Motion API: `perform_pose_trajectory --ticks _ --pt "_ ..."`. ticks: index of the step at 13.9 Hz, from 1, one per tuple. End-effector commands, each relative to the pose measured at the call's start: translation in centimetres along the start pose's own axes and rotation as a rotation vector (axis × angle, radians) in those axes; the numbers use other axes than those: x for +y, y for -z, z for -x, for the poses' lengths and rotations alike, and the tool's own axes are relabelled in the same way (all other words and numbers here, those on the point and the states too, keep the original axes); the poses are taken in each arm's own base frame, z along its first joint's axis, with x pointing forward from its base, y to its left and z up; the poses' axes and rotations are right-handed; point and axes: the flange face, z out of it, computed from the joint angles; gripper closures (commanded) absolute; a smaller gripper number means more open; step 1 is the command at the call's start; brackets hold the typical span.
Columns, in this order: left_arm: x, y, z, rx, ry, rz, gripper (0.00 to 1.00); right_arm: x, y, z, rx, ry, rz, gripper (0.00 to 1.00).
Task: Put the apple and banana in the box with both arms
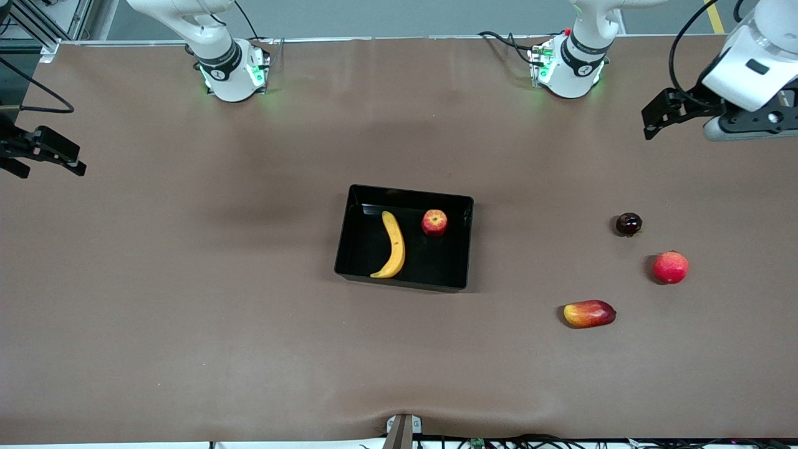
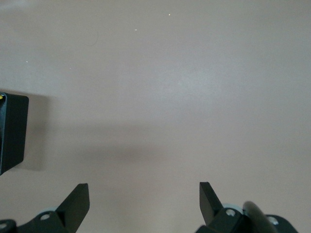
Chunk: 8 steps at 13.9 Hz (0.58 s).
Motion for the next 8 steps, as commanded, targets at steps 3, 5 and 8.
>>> perform_pose_trajectory --ticks 3,5,8 --pt "-0.37 0.09 0.33 0.008 -0.011 0.034 0.0 0.1 0.28 -0.44 -0.001 0.003 0.02 0.0" --pt "-0.69 0.14 0.17 0.009 -0.011 0.034 0.0 0.18 0.28 -0.43 -0.001 0.001 0.02 0.0" --pt "-0.58 -0.56 -0.36 -0.004 -0.037 0.032 0.0 0.18 0.28 -0.43 -0.001 0.001 0.02 0.0"
